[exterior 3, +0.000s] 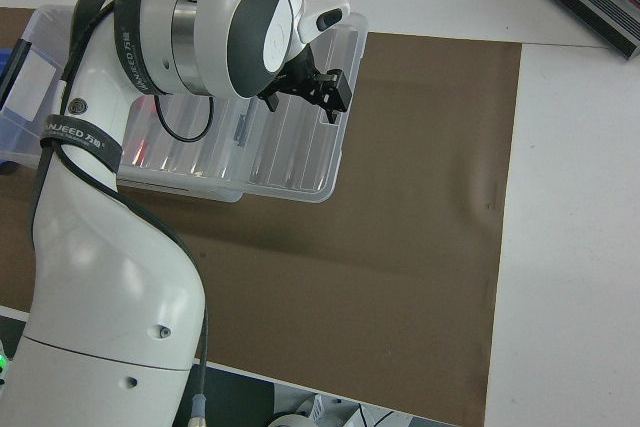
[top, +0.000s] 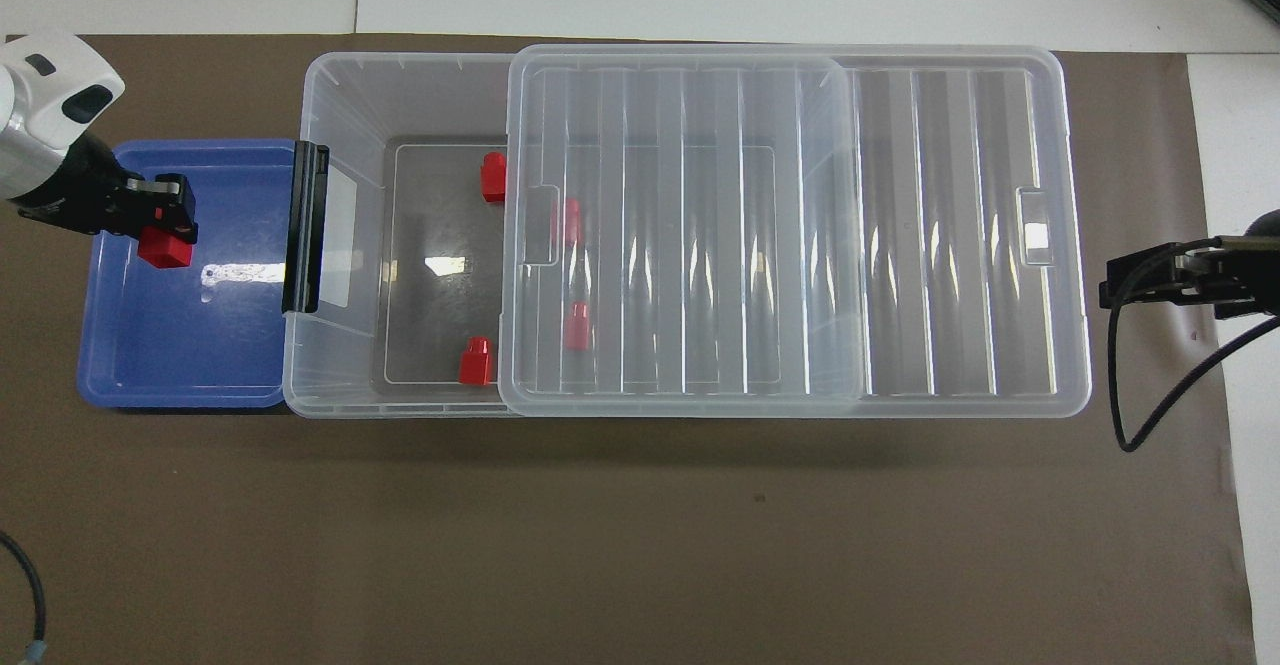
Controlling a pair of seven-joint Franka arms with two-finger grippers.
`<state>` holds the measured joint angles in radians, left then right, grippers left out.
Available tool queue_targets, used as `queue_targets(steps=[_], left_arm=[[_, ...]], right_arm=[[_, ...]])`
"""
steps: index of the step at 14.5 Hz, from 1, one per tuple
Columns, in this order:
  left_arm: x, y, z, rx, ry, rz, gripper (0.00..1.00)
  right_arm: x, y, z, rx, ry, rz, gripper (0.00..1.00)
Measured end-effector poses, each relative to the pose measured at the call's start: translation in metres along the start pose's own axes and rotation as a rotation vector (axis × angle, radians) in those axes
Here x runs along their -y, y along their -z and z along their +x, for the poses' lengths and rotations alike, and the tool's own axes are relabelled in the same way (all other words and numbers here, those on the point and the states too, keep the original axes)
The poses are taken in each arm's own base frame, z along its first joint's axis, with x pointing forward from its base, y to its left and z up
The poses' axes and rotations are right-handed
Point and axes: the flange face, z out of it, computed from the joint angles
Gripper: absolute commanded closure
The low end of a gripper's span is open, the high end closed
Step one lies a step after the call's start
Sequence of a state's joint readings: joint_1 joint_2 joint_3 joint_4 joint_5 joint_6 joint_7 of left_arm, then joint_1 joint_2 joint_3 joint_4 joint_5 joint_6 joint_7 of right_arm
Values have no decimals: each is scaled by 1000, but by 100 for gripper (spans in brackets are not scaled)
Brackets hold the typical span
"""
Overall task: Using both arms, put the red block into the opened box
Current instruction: 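Carry the red block into the clear box and release it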
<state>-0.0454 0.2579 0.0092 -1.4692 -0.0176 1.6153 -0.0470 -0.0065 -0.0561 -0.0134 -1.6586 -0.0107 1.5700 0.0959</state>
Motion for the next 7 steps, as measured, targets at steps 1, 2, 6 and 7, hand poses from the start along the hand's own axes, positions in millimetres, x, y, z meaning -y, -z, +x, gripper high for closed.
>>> queue_targets(steps=[1,2,6,7], left_arm=[[-20,9,-3,2,23,3,100],[-42,13,-6,-1,49,7,100],[-120,15,-17,-34,143,10,100],[-133,18,-17,-65,150,1,100]], right_arm=[[0,0,0,0,0,0,0],[0,0,0,0,0,0,0],[0,0,0,0,1,0,0],[1,0,0,0,1,0,0]])
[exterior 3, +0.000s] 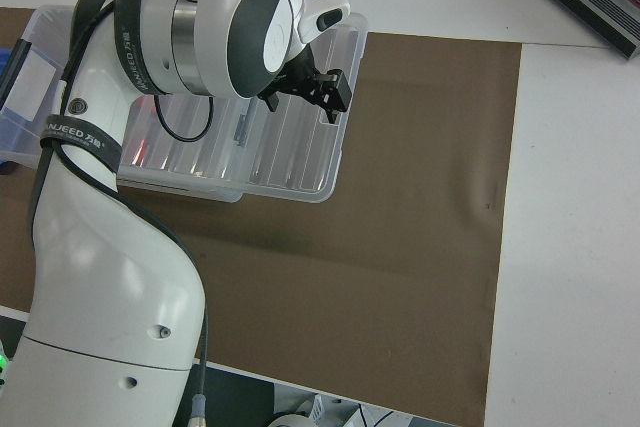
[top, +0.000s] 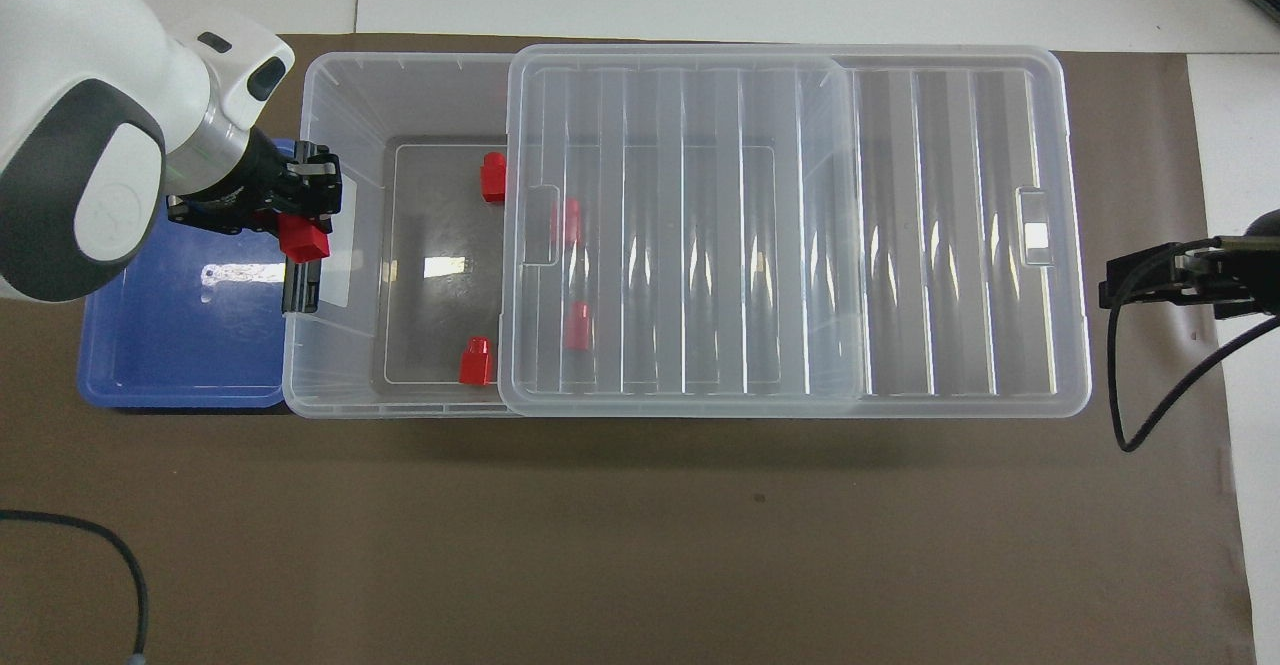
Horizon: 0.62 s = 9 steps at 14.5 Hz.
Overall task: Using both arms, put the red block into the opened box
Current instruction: 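Carry the red block into the clear box and release it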
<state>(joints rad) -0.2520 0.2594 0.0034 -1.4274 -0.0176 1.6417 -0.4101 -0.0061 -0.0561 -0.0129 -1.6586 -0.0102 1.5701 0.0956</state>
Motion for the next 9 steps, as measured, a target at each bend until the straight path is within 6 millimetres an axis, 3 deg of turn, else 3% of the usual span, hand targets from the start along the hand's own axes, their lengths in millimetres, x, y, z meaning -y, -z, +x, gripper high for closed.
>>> queue_targets(steps=[3,9], left_arm=[[-20,-9,0,-68,-10,-29,100],[-27,-97,-1,-151,-46,-16,100]], right_arm=[[0,0,0,0,0,0,0],[0,0,0,0,0,0,0]])
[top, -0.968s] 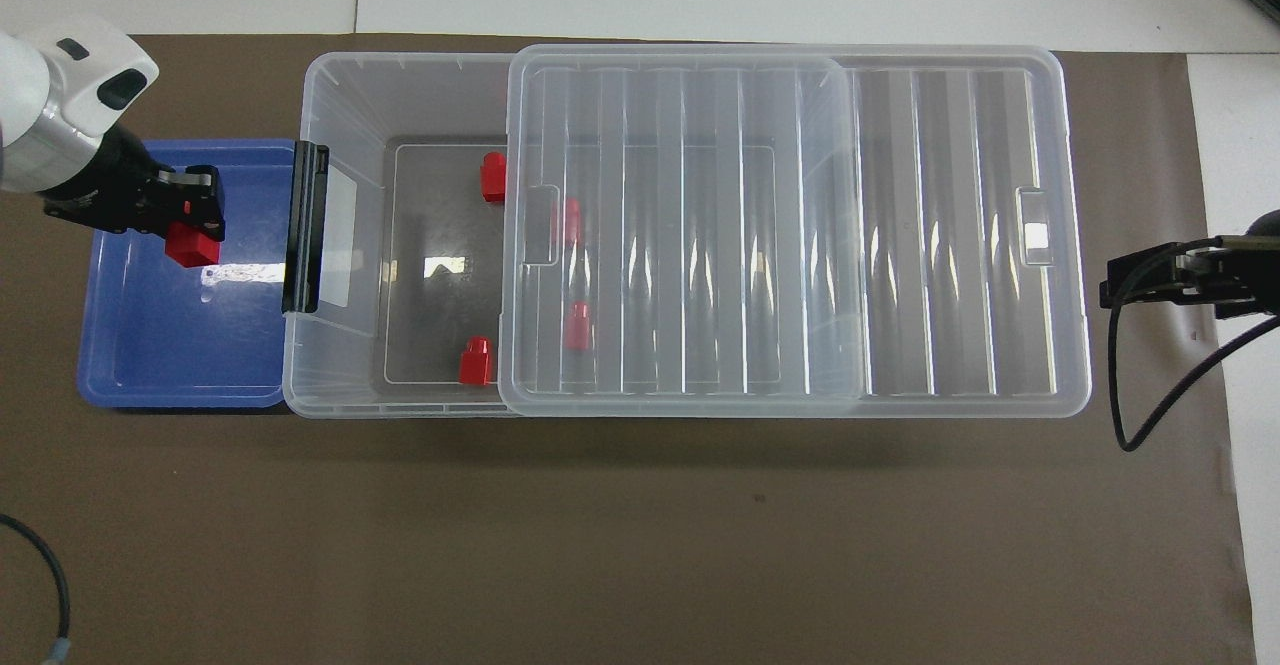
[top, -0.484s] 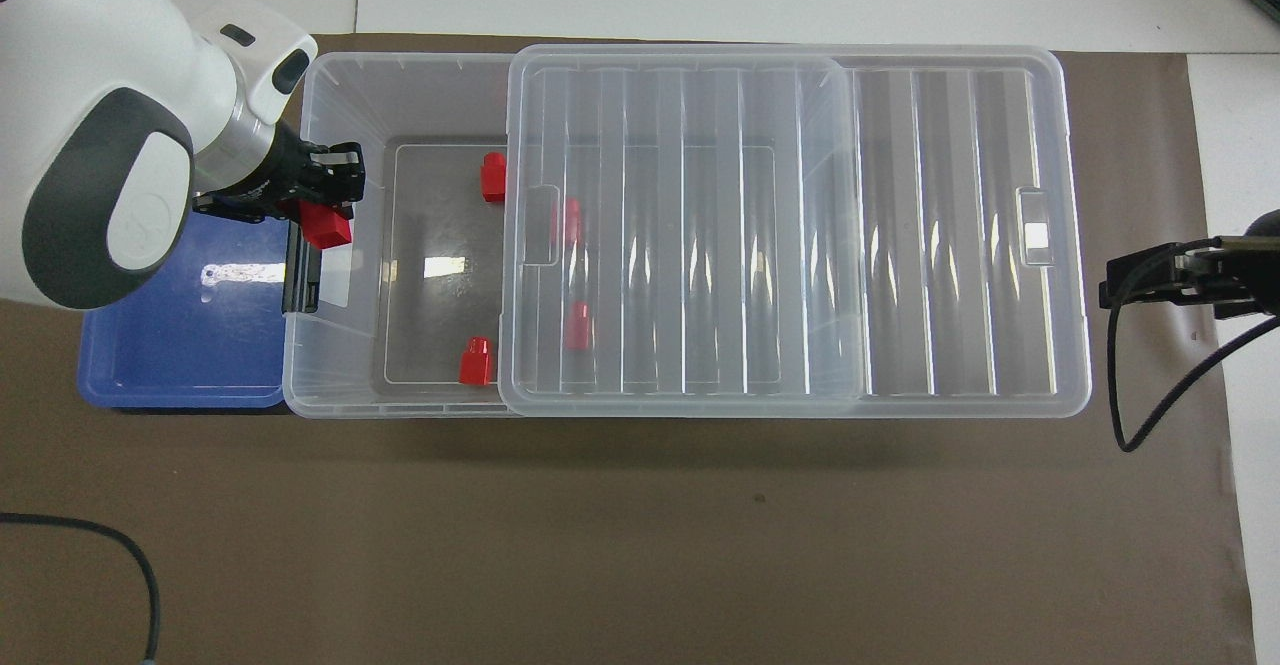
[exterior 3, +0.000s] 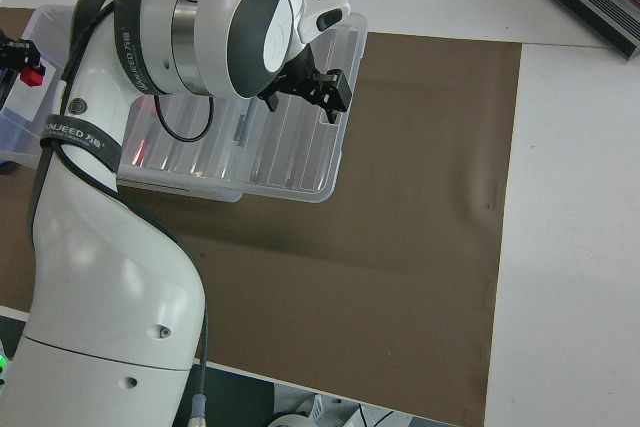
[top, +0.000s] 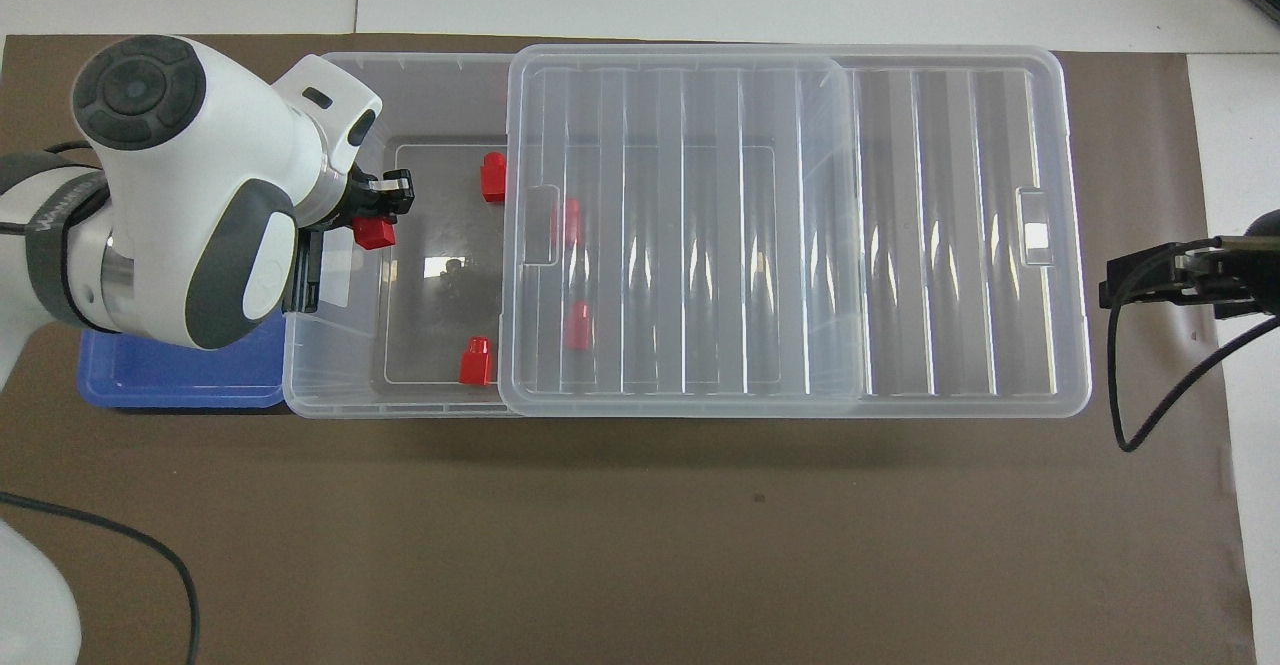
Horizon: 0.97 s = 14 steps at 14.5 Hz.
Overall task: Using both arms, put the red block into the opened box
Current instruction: 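Carry the red block into the clear box and release it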
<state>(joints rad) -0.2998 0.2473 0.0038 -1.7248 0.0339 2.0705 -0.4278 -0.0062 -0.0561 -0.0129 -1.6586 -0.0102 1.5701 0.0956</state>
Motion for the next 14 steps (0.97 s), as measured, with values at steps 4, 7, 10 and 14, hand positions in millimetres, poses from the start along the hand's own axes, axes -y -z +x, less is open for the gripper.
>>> queue_targets(steps=[4,7,10,14], left_arm=[[-20,-58,-19,-21,-50,9,100],[-27,-99,-24,-34,-48,7,100],[-27,-126,-29,-49,-49,-3,100],[-28,-137,-28,-65,-54,-11,81]], right_arm=[[0,0,0,0,0,0,0],[0,0,0,0,0,0,0],[0,0,0,0,0,0,0],[0,0,0,0,0,0,0]])
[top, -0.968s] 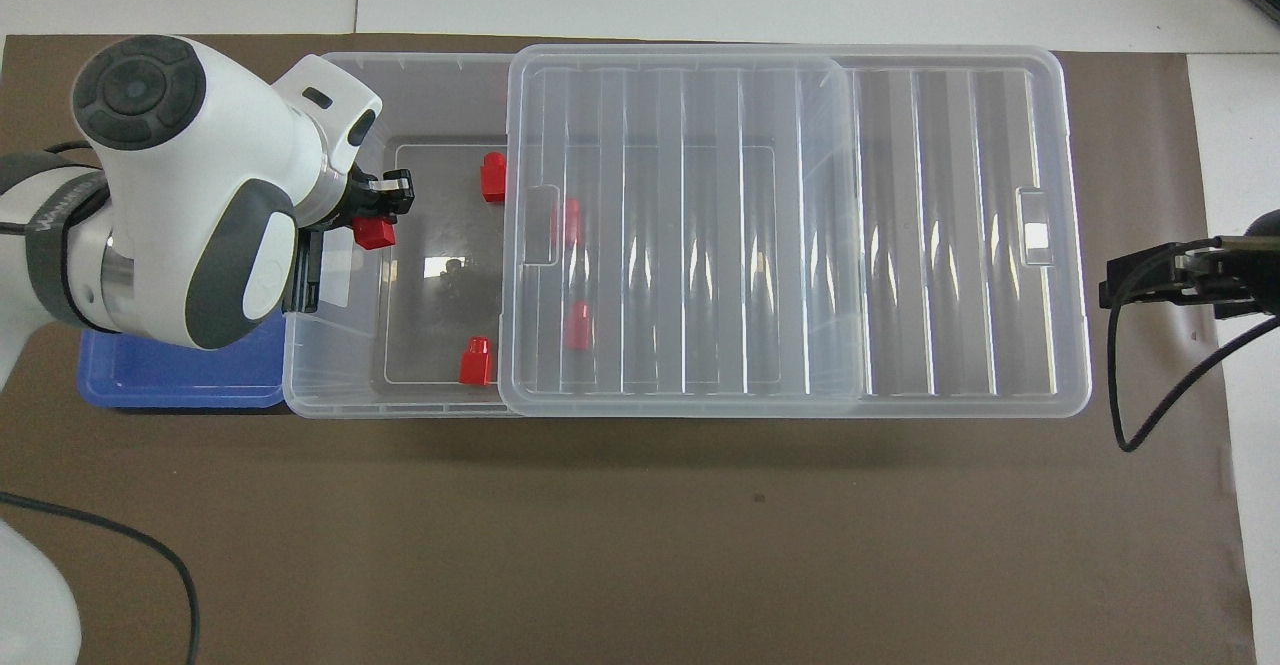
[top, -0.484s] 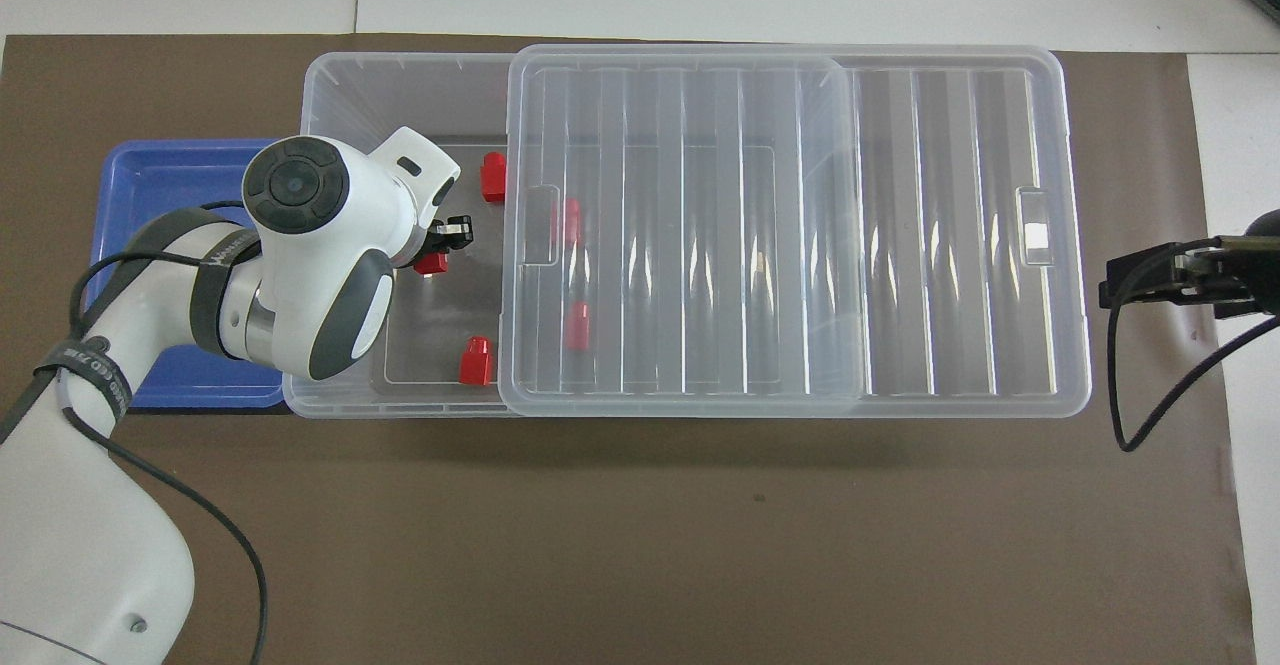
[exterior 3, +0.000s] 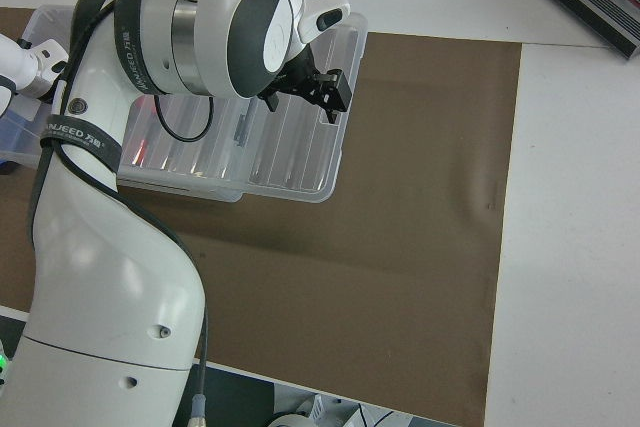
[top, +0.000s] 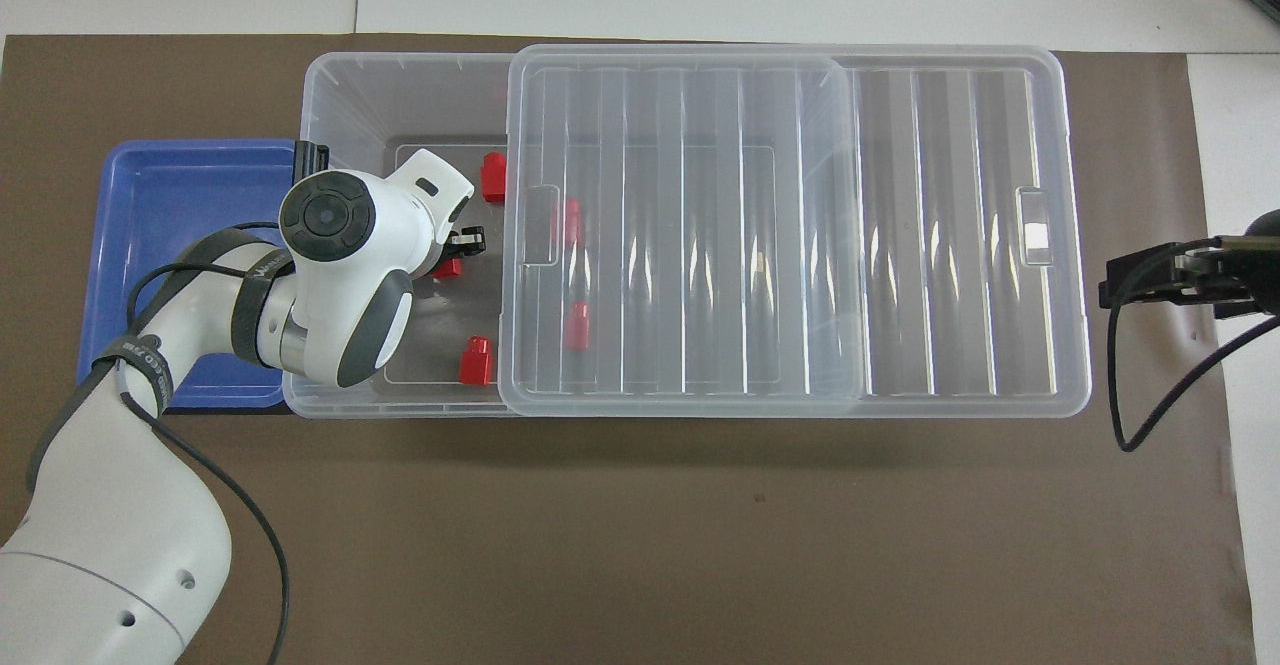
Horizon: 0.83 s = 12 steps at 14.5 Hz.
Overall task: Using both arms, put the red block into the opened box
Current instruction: 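Carry the red block into the clear box and release it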
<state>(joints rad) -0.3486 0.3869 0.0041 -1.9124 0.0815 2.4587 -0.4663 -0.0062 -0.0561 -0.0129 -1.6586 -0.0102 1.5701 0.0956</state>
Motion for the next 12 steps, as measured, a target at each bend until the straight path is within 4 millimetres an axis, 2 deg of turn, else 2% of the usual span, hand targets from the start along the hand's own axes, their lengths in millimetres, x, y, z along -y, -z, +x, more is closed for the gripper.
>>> queue_targets(steps=[1,2,4,9,12], left_arm=[[0,0,0,-1,0,0,45],[0,0,0,-2,-1,0,19],[1,-1,0,0,0,2,5],[3,-1,2,17,48,16,4],[1,18,8,48,80,37,4]], right_arm=[[0,0,0,0,0,0,0],[0,0,0,0,0,0,0],[0,0,0,0,0,0,0],[0,0,0,0,0,0,0],[0,0,0,0,0,0,0]])
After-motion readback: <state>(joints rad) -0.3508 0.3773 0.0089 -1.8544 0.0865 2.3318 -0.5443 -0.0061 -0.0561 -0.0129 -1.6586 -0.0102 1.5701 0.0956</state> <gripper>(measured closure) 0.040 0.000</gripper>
